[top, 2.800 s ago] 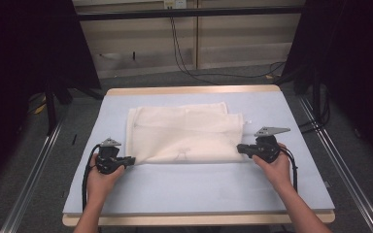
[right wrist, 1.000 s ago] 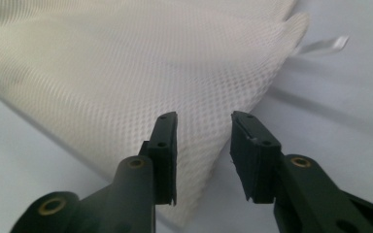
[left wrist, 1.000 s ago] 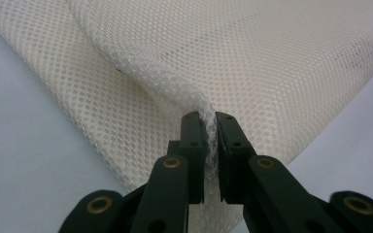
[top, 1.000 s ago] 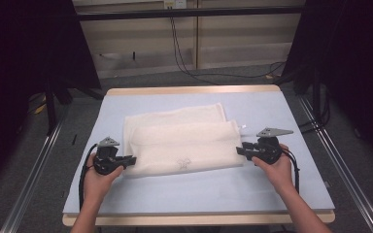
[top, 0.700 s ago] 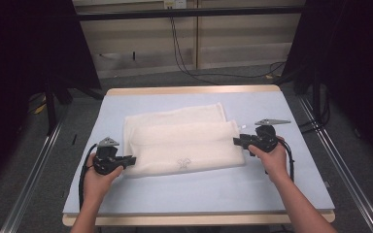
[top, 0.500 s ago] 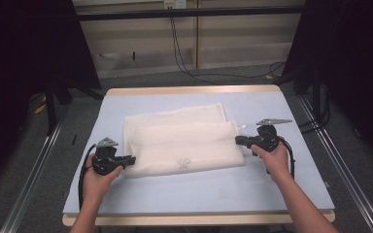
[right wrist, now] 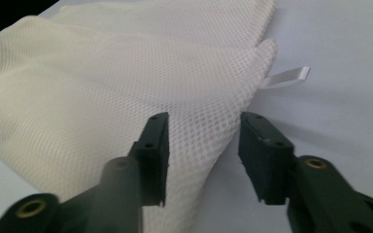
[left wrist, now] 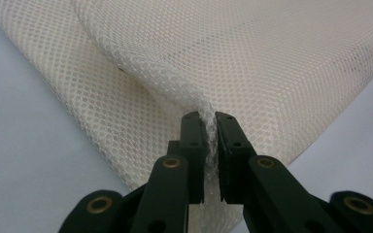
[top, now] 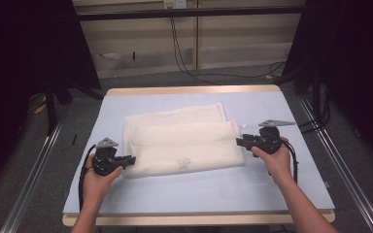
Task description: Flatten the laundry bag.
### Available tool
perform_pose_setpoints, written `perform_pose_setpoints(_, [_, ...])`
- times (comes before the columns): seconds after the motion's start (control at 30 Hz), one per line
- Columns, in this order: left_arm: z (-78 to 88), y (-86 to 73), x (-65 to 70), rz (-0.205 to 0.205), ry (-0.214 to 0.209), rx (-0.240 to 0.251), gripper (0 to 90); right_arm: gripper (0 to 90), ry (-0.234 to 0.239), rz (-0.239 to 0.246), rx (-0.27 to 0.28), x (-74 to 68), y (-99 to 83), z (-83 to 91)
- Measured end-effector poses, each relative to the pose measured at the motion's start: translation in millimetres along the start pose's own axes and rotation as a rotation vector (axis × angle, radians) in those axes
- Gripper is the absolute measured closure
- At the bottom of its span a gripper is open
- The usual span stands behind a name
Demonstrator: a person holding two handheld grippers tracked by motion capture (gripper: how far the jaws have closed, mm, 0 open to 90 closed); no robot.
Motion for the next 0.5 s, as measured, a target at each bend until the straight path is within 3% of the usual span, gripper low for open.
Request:
perform_pose_setpoints(0.07, [-0.5, -0.2, -0.8, 0.002, -0.004, -0.002, 83.2, 48.4, -0.017, -0.033, -0.026, 3.8, -0.2, -7.3])
perform_pose_setpoints(0.17, [-0.6, 0.0, -1.3, 0.0, -0.002, -0.002, 83.2, 47.5, -0.008, -0.067, -0.06, 6.2, -1.2, -15.7])
perform_pose_setpoints(0.23, [-0.7, -0.3, -0.7, -0.003, -0.004, -0.002, 83.2, 58.1, 0.028, -0.102, -0.055, 6.4, 0.3, -21.4])
perform_pose_setpoints(0.27, [-0.7, -0.3, -0.2, 0.007, -0.004, 0.004, 83.2, 75.5, 0.049, -0.096, -0.032, 4.7, 3.5, -20.3])
perform_pose_setpoints(0.3, [-0.7, -0.3, -0.2, 0.007, -0.004, 0.004, 83.2, 80.1, 0.058, -0.072, -0.014, 3.6, 5.8, -17.7])
perform_pose_setpoints(0.5, [1.5, -2.7, 1.4, 0.002, 0.015, 0.014, 83.2, 83.0, 0.174, 0.016, 0.016, -7.9, 6.8, 6.6])
Point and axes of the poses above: each handheld gripper's, and its own axes: z roughly backward along the jaws, y roughly out of its top, x roughly to its right, the point moved 7 cm from there along -z, roughly forward along the jaws, and after that the axes turned 2 degrees about -z, right-handed, at the moved point
